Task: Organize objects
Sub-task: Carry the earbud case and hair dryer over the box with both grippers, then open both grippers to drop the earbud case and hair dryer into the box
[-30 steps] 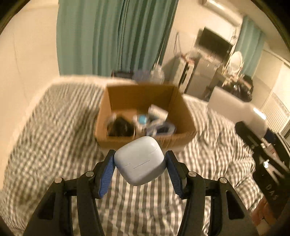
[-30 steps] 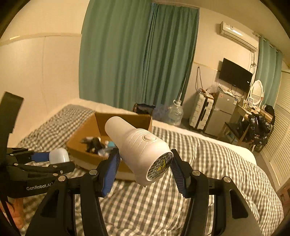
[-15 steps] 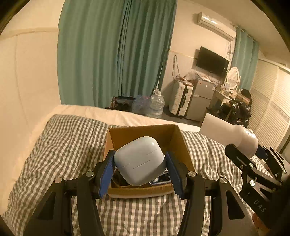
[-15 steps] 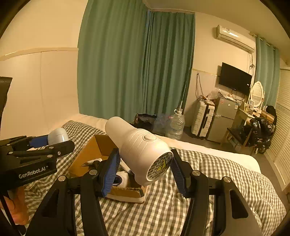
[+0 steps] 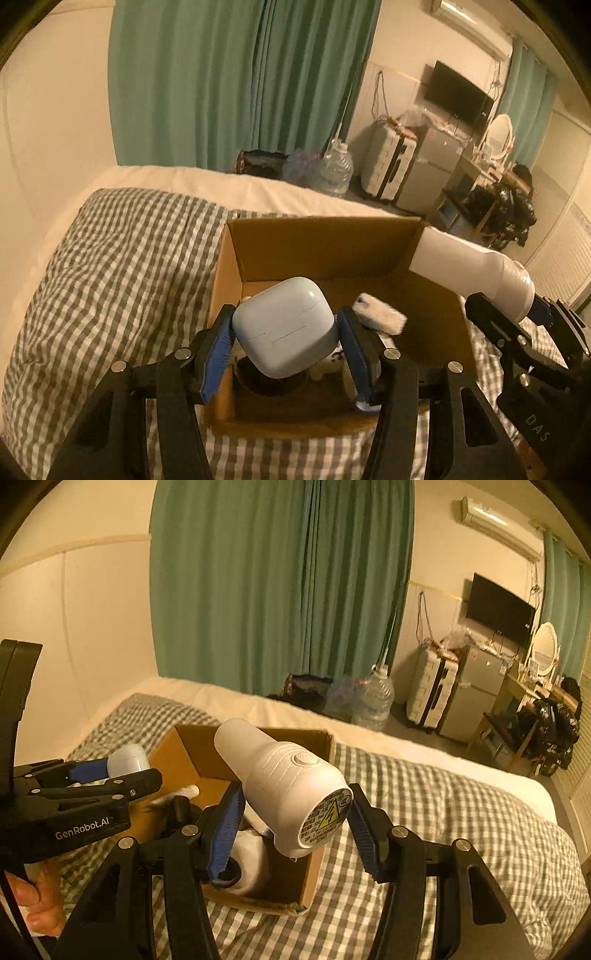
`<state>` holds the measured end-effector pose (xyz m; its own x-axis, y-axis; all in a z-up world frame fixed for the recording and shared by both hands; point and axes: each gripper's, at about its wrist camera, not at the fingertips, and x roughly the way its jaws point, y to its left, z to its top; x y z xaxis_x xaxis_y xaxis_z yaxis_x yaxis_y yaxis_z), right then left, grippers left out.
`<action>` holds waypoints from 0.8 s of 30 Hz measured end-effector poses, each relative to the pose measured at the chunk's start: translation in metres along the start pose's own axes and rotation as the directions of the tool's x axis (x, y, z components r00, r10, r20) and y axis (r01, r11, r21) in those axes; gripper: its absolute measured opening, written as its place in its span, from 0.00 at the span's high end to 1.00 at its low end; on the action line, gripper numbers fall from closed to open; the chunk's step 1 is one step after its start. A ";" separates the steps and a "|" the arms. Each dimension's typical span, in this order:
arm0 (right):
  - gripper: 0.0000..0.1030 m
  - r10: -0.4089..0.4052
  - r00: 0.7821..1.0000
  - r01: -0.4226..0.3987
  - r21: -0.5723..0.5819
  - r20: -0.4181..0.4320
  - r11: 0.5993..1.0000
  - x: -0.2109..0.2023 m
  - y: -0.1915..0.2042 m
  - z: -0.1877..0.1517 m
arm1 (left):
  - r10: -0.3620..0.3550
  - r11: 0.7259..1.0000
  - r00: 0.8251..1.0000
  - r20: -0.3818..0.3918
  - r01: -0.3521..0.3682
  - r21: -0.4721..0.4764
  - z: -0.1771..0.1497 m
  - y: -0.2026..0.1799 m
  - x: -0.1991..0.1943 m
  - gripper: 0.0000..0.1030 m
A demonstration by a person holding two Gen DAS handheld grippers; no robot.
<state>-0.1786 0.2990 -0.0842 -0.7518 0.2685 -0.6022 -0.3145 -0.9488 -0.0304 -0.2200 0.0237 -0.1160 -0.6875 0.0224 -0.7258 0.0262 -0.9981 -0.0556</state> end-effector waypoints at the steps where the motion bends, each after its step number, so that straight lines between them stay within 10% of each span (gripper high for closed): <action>1: 0.46 0.004 1.000 -0.004 -0.001 -0.009 1.000 0.006 0.000 -0.004 | 0.001 1.000 1.000 -0.004 -0.001 0.000 -0.001 0.002 0.004 0.45; 12: 0.45 0.022 0.999 -0.022 0.001 -0.045 1.000 0.044 -0.002 -0.014 | -0.011 1.000 0.997 -0.070 0.011 -0.001 -0.007 0.005 0.038 0.42; 24: 0.21 0.032 0.999 -0.034 0.078 0.023 0.996 0.004 -0.017 -0.007 | 0.000 1.000 0.999 0.053 0.001 -0.005 0.010 0.010 -0.023 0.30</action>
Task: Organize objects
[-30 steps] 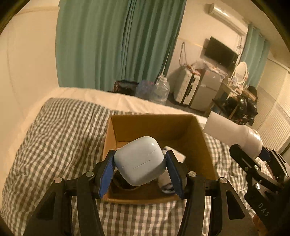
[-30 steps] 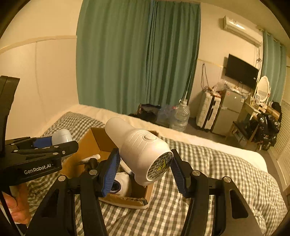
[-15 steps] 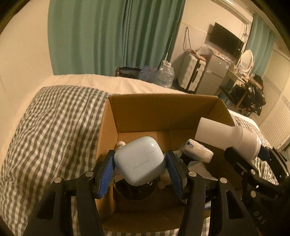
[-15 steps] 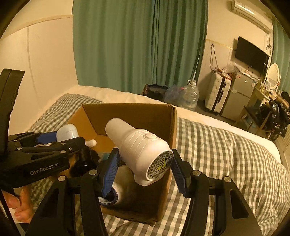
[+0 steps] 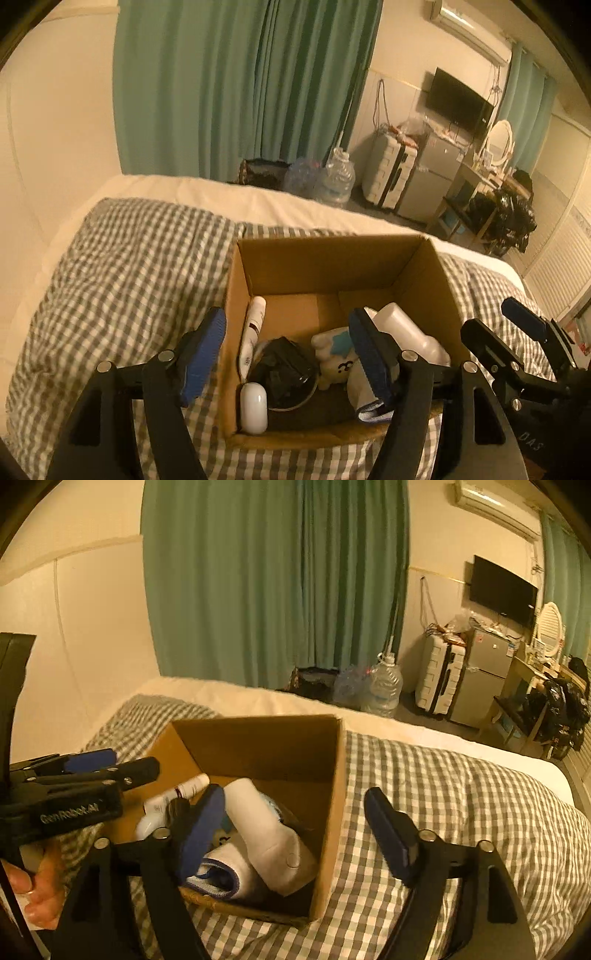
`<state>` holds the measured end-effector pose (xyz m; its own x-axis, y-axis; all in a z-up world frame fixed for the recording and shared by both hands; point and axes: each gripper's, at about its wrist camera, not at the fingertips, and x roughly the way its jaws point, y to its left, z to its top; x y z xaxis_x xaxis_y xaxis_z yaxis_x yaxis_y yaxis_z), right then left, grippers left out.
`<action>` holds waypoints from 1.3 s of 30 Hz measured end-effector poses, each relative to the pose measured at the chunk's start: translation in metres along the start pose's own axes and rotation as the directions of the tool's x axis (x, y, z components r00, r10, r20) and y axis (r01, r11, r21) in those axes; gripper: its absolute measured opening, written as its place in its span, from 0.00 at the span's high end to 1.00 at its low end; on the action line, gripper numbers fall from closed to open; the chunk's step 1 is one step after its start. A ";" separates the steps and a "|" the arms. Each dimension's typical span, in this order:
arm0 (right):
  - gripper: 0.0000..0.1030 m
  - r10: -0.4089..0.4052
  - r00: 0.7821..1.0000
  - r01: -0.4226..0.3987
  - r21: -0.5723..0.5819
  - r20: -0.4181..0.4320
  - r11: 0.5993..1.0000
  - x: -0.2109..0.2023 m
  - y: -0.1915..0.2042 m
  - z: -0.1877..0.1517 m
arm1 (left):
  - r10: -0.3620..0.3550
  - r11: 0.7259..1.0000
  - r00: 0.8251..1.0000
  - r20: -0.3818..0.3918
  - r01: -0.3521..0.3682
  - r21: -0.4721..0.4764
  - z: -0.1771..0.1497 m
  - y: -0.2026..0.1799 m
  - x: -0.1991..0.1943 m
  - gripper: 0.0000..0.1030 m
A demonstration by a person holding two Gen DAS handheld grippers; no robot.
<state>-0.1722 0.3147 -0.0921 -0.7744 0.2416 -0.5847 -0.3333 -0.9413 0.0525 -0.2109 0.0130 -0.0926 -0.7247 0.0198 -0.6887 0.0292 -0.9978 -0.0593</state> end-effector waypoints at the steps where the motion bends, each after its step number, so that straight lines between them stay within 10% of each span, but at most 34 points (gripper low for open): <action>1: 0.20 0.003 1.000 -0.003 0.008 0.005 1.000 -0.005 -0.001 0.001 | -0.004 1.000 1.000 0.009 0.004 -0.001 0.001 0.000 -0.007 0.30; 22: 0.03 0.012 0.991 -0.018 0.043 0.132 0.999 -0.125 0.019 -0.007 | 0.005 0.995 0.966 0.259 -0.030 0.093 -0.037 -0.013 -0.143 0.17; 39: 0.03 -0.020 0.987 0.022 -0.009 0.157 1.000 -0.141 0.031 -0.028 | 0.028 0.995 0.961 0.275 -0.054 0.086 -0.060 -0.010 -0.148 0.16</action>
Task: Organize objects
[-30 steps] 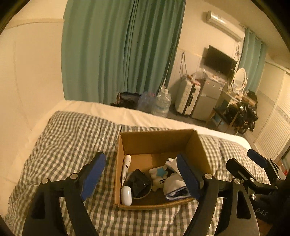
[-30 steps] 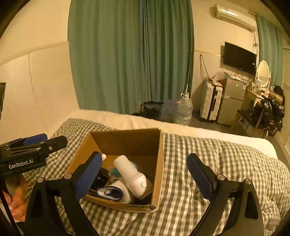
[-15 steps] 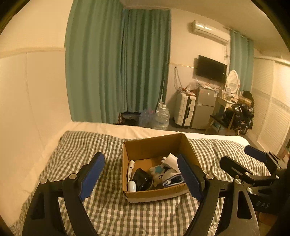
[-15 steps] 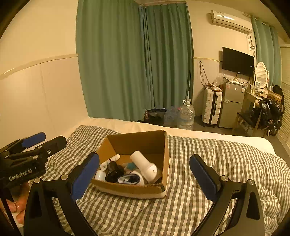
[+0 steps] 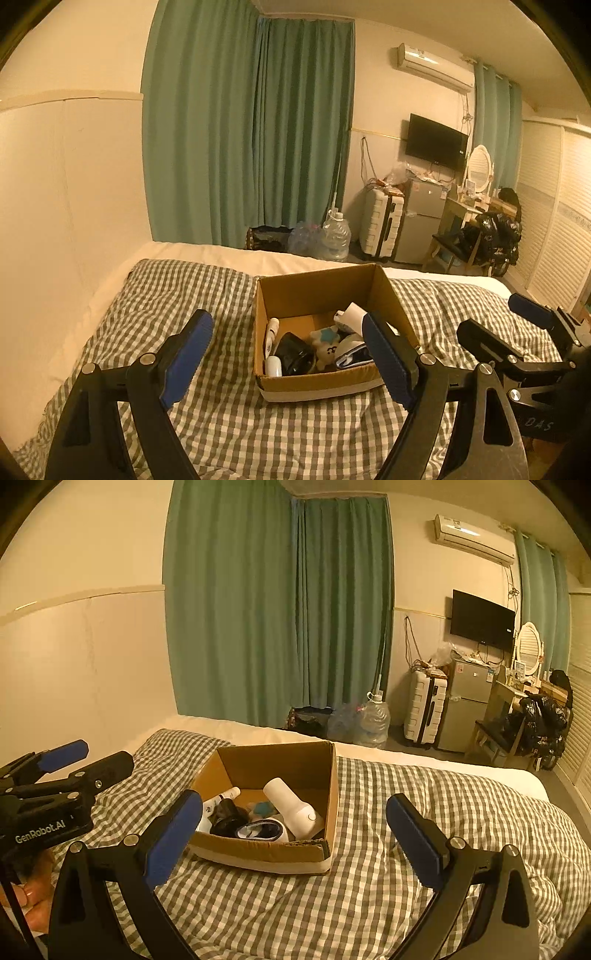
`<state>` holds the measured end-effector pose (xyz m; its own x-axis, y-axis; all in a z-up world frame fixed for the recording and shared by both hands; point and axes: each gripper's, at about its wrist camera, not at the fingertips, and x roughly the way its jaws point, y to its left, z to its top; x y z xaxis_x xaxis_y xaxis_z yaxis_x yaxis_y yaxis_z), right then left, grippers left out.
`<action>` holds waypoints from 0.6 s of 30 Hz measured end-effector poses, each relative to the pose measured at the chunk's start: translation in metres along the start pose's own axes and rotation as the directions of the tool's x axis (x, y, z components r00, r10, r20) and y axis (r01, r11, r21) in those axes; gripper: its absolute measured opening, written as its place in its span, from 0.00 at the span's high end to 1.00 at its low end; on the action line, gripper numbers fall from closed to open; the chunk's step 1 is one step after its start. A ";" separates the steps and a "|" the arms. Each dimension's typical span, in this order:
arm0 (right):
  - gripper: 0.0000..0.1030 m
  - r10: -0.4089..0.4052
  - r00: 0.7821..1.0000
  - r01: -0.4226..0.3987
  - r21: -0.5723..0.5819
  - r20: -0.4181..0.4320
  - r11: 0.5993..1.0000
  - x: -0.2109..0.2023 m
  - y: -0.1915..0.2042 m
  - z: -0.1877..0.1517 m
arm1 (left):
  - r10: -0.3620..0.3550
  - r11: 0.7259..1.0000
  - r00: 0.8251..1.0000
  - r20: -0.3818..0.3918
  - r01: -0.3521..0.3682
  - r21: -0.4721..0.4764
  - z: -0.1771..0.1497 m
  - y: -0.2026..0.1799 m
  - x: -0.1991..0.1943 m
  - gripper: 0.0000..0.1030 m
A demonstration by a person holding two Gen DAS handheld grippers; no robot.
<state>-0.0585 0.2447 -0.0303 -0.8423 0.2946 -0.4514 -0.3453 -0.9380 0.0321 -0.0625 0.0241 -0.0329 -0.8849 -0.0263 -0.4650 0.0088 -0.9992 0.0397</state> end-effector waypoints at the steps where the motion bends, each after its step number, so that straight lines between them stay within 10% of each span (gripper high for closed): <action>1: 0.03 0.000 1.000 0.000 -0.002 0.000 1.000 0.000 0.001 0.000 | 0.003 1.000 1.000 0.002 -0.003 0.005 -0.001 0.000 -0.001 0.16; 18: 0.03 -0.004 1.000 0.004 -0.016 -0.002 1.000 -0.005 0.001 -0.003 | 0.018 1.000 1.000 0.010 -0.018 0.004 -0.001 0.001 -0.005 0.16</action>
<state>-0.0536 0.2421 -0.0306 -0.8400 0.2985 -0.4531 -0.3422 -0.9395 0.0155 -0.0577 0.0228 -0.0318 -0.8893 -0.0435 -0.4553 0.0224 -0.9984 0.0518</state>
